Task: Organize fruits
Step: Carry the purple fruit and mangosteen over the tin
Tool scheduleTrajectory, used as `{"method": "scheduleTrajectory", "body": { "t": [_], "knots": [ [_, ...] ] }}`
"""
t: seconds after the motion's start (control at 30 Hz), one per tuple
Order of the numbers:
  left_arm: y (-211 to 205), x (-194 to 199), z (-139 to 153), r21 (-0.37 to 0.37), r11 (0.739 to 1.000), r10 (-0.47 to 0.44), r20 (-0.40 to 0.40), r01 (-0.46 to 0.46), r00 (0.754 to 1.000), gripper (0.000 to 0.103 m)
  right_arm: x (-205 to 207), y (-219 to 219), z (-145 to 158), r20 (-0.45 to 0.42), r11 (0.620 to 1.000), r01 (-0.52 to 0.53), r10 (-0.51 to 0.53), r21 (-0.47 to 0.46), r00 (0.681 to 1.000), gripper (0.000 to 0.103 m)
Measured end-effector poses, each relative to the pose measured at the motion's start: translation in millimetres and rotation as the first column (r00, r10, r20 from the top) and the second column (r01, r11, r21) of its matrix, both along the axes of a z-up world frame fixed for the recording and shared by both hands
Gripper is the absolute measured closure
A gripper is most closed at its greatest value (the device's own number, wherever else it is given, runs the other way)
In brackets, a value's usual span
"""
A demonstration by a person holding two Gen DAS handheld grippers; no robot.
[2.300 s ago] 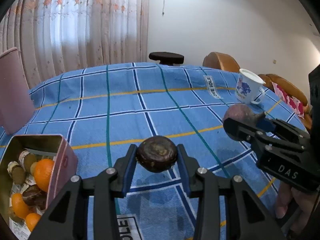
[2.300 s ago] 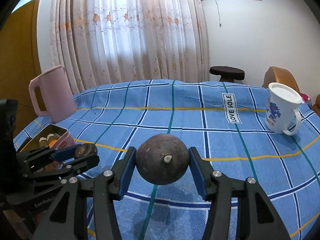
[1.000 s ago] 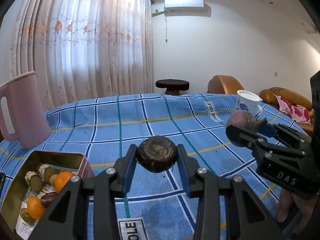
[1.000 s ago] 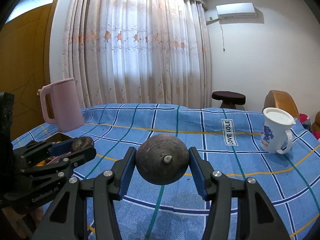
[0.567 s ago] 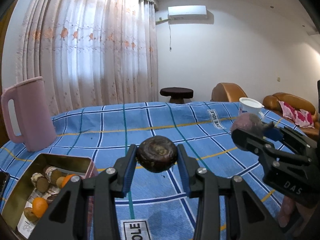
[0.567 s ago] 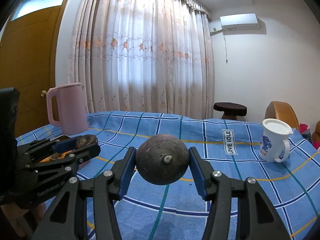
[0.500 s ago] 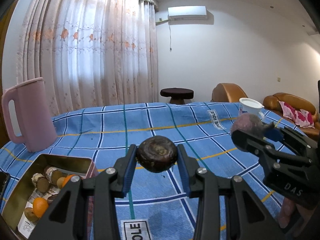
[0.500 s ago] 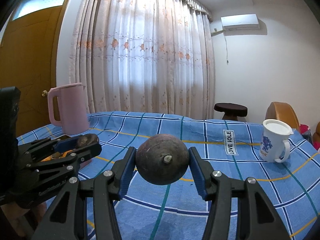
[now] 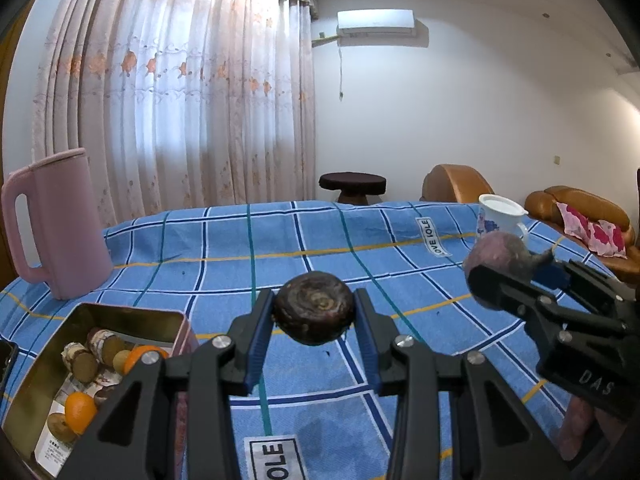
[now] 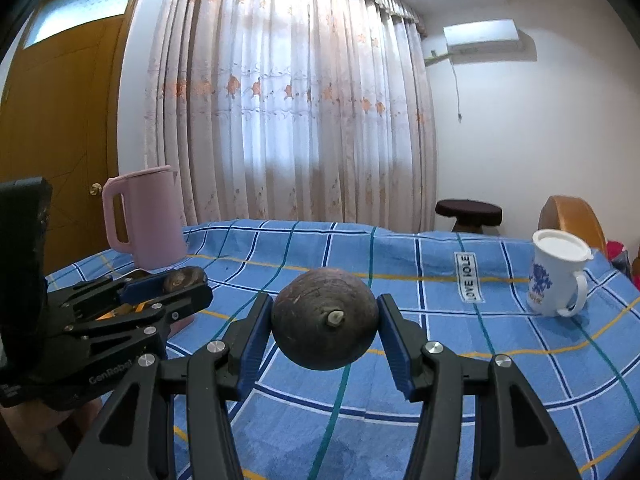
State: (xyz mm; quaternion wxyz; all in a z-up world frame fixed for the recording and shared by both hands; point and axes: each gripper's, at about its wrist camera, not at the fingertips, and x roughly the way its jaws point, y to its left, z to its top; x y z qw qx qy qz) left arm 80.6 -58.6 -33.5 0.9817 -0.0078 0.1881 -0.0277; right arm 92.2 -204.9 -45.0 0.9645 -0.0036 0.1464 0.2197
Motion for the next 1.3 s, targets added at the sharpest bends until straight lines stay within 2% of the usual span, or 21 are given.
{"method": "scheduleTrajectory", "body": {
  "t": [0.4,0.73,1.03,1.3],
  "knots": [
    [14,-11,-3,-0.013,1.000,-0.021,-0.029,0.021,0.999,0.062,4,17,-3,-0.053,1.000,-0.011,0.010,-0.021,0.999,0.049],
    [61,-30,6,-0.010,1.000,0.027,-0.091,-0.028,0.995,0.062,8,69,17,-0.068,0.989,-0.145,0.144,-0.002,0.987,0.049],
    [131,-57,13,0.011,0.982,0.188,-0.110,-0.188,0.976,0.062,0,151,41,-0.067,0.939,-0.343,0.341,-0.009,0.937,0.049],
    [170,-60,-2,-0.002,0.961,0.273,-0.152,-0.276,0.950,0.062,-7,207,28,-0.122,0.897,-0.437,0.427,-0.069,0.896,0.048]
  ]
}}
